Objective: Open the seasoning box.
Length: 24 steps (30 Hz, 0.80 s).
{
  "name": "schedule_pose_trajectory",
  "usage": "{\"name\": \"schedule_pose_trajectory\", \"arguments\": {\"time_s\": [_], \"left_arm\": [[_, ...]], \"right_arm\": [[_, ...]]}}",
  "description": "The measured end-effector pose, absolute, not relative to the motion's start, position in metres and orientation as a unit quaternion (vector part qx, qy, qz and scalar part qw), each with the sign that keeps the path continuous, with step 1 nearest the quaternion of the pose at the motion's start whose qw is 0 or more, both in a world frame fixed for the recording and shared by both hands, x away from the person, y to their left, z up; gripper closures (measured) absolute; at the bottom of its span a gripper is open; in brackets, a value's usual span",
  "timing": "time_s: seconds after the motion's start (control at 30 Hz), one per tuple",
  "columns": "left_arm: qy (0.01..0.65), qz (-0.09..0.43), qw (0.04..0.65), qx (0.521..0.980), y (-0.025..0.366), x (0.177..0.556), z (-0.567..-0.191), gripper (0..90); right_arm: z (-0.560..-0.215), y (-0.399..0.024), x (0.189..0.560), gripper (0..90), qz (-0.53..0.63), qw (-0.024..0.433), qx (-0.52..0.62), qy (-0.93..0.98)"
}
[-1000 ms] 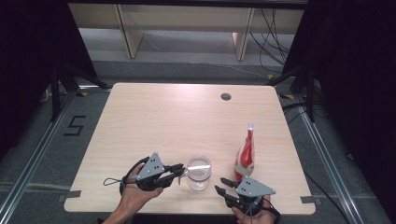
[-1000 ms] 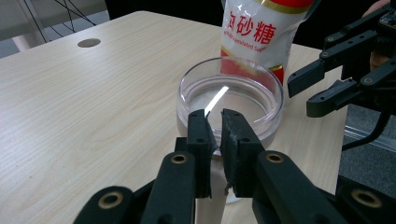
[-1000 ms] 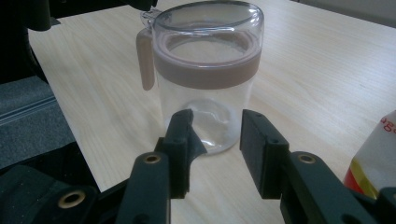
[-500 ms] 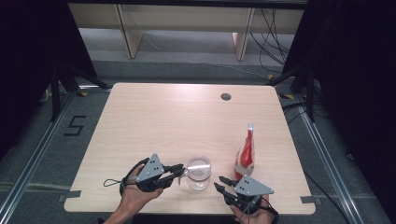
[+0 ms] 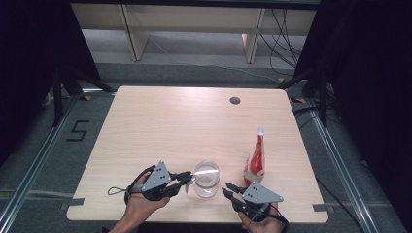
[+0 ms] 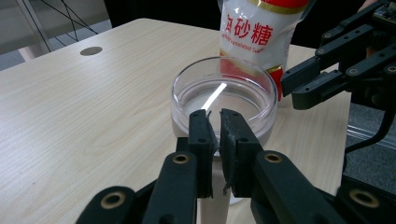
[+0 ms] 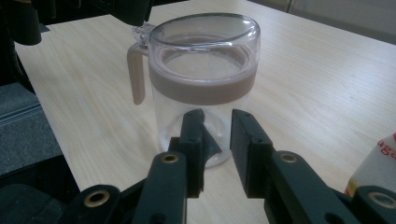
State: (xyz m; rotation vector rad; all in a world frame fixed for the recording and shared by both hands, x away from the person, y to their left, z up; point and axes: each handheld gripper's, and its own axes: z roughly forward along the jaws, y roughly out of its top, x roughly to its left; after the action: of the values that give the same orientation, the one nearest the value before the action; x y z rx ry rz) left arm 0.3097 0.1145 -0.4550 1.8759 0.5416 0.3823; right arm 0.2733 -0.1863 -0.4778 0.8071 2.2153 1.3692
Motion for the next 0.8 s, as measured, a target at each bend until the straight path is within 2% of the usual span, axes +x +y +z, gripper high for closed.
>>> {"name": "schedule_pose_trajectory", "arguments": {"time_s": [0.1,0.53,0.8], "left_arm": [[0.226,0.162,0.545,0.791,0.1145,0.3096,-0.4550,82.9],[0.222,0.167,0.540,0.794,0.1149,0.3090,-0.4547,83.9],[0.221,0.171,0.542,0.793,0.1143,0.3079,-0.4553,85.2]], "right_arm": [[-0.4780,-0.1846,0.2735,75.3,0.491,0.198,0.290,0.797],[-0.4789,-0.1797,0.2766,76.6,0.492,0.220,0.277,0.796],[-0.4789,-0.1772,0.2771,78.2,0.495,0.210,0.276,0.797]]}}
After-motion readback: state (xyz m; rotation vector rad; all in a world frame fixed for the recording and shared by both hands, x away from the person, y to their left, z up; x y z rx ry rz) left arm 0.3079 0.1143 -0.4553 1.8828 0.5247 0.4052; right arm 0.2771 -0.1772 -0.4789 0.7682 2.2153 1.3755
